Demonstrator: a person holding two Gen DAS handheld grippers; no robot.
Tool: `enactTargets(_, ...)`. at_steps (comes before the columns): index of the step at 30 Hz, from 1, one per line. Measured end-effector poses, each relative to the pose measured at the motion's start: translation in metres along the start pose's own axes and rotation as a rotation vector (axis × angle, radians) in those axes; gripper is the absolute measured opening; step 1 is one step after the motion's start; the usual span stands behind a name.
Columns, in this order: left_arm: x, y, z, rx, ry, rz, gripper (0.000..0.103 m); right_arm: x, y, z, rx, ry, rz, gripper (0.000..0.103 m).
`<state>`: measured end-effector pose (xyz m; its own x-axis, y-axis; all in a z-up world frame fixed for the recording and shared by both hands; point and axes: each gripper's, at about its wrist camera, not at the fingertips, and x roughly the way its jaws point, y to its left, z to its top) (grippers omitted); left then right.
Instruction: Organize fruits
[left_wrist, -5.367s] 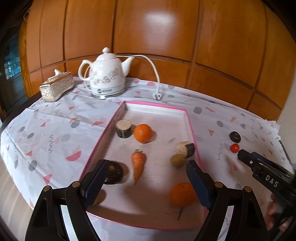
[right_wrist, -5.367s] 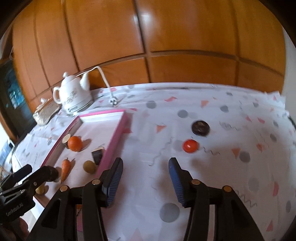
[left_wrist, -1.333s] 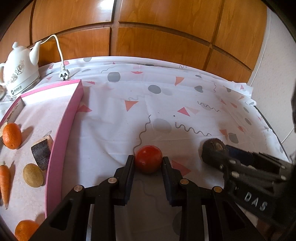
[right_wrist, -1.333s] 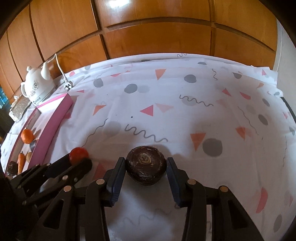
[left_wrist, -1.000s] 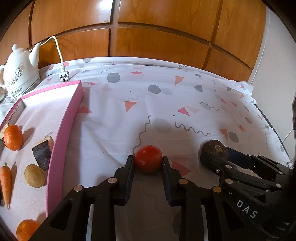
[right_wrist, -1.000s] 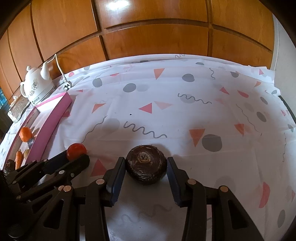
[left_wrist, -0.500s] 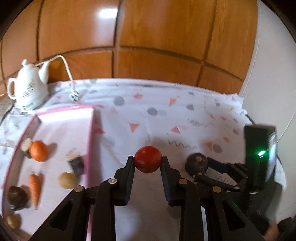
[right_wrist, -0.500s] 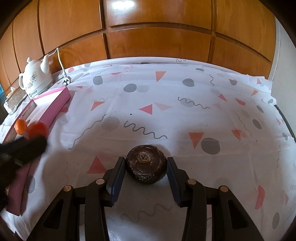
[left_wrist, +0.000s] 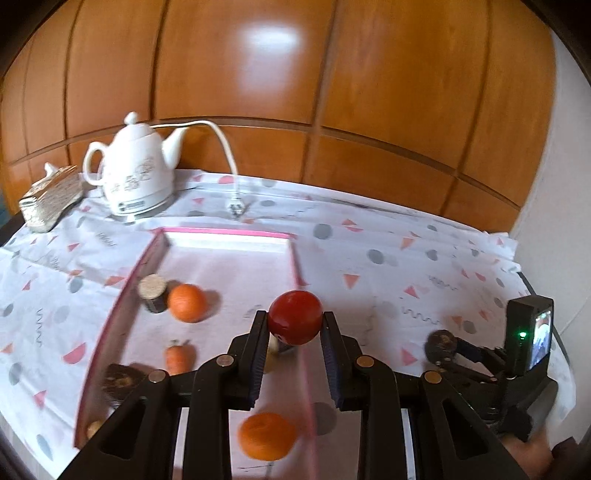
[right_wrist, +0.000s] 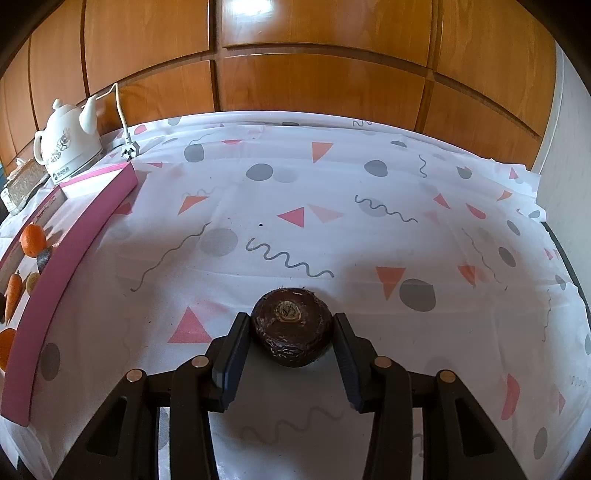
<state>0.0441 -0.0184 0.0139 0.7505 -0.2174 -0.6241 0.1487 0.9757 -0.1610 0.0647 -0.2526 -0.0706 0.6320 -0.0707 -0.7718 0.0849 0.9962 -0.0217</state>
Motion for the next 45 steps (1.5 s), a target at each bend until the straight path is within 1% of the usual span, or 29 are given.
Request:
enactTargets(4,0.003,0.020,-0.003,-0.023,0.016,0.042,0.028,-0.003,0.002,0.000,0.000,-0.004,-0.002,0.045)
enactTargets(7,0.011,0.035,-0.004,-0.039,0.034,0.077,0.028,-0.011,0.013,0.003,-0.009,-0.023,0.041,0.045)
enactTargets(11,0.020,0.050,-0.007,-0.037,0.049,0.125,0.029,-0.026,0.039,0.013,-0.054,-0.051,0.134,0.045)
enactTargets(15,0.023,0.065,-0.011,-0.072,0.065,0.166,0.030,-0.042,0.076,0.025,-0.114,-0.073,0.242,0.045)
enactTargets(18,0.019,0.072,-0.014,-0.089,0.057,0.195,0.040,-0.047,0.102,0.033,-0.147,-0.071,0.318,0.045)
enactTargets(19,0.016,0.073,-0.015,-0.094,0.052,0.206,0.046,-0.047,0.110,0.035,-0.157,-0.067,0.337,0.045)
enactTargets(20,0.014,0.074,-0.015,-0.097,0.047,0.212,0.049,-0.047,0.122,0.037,-0.175,-0.058,0.362,0.045)
enactTargets(21,0.011,0.076,-0.015,-0.100,0.036,0.220,0.050,-0.046,0.130,0.038,-0.189,-0.049,0.377,0.045)
enactTargets(23,0.004,0.078,-0.014,-0.106,0.018,0.236,0.059,-0.041,0.145,0.041,-0.199,-0.024,0.406,0.045)
enactTargets(25,-0.003,0.081,-0.014,-0.118,0.003,0.240,0.065,-0.040,0.158,0.042,-0.214,-0.014,0.430,0.045)
enactTargets(27,-0.010,0.084,-0.014,-0.129,-0.009,0.260,0.066,-0.039,0.169,0.042,-0.224,-0.007,0.437,0.046)
enactTargets(31,-0.022,0.095,-0.015,-0.164,-0.019,0.279,0.078,-0.038,0.177,0.039,-0.221,0.003,0.453,0.047)
enactTargets(32,-0.025,0.096,-0.016,-0.168,-0.025,0.287,0.080,-0.040,0.178,0.037,-0.222,0.002,0.456,0.047)
enactTargets(34,-0.031,0.098,-0.018,-0.173,-0.033,0.296,0.083,-0.045,0.178,0.035,-0.222,-0.010,0.452,0.053)
enactTargets(37,-0.041,0.100,-0.019,-0.188,-0.046,0.310,0.089,-0.053,0.180,0.034,-0.213,-0.029,0.445,0.053)
enactTargets(41,-0.052,0.099,-0.021,-0.191,-0.069,0.322,0.096,-0.069,0.177,0.028,-0.193,-0.088,0.372,0.053)
enactTargets(44,-0.059,0.097,-0.023,-0.193,-0.077,0.324,0.102,-0.075,0.173,0.023,-0.166,-0.104,0.339,0.053)
enactTargets(45,-0.060,0.097,-0.023,-0.193,-0.078,0.322,0.102,-0.077,0.172,0.022,-0.162,-0.107,0.331,0.053)
